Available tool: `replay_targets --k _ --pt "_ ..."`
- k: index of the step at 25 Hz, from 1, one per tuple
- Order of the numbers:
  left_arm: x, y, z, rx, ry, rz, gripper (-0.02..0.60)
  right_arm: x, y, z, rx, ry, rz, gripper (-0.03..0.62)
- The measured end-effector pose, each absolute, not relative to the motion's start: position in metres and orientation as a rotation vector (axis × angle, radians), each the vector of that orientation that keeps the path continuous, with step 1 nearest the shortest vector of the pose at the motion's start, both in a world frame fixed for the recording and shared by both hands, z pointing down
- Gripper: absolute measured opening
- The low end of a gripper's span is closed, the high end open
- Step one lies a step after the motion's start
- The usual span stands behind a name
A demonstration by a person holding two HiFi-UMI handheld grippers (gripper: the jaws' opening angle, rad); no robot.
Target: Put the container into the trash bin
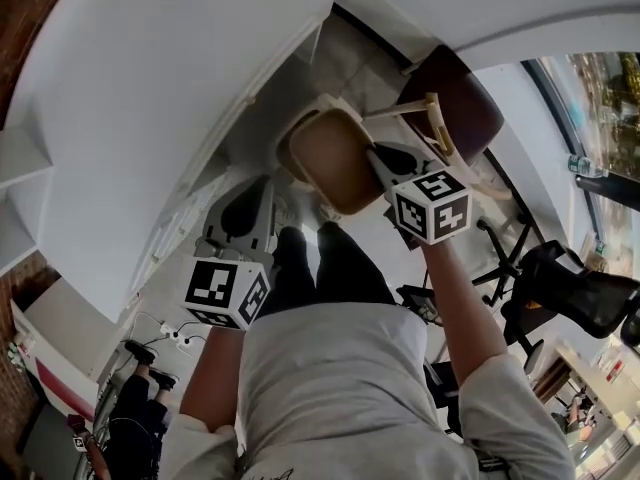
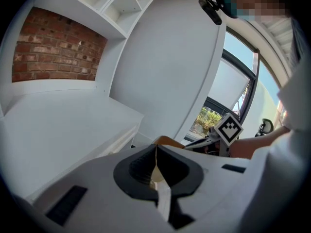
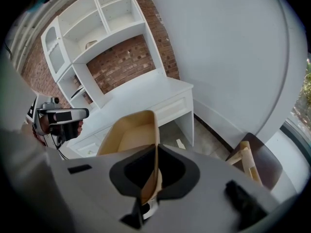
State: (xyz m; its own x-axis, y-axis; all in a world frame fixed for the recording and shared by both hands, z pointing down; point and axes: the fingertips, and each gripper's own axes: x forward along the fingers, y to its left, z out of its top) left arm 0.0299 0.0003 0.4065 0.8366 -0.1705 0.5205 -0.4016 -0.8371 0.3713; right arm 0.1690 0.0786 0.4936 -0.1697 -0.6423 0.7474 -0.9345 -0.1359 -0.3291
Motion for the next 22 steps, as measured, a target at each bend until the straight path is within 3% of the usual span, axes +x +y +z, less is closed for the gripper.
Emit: replay_targets --k 22 --pt "0.023 -0.012 0.48 2.474 -0.451 0.701 0.017 0.149 0.059 0.597 1.662 -1.77 1.243 0.032"
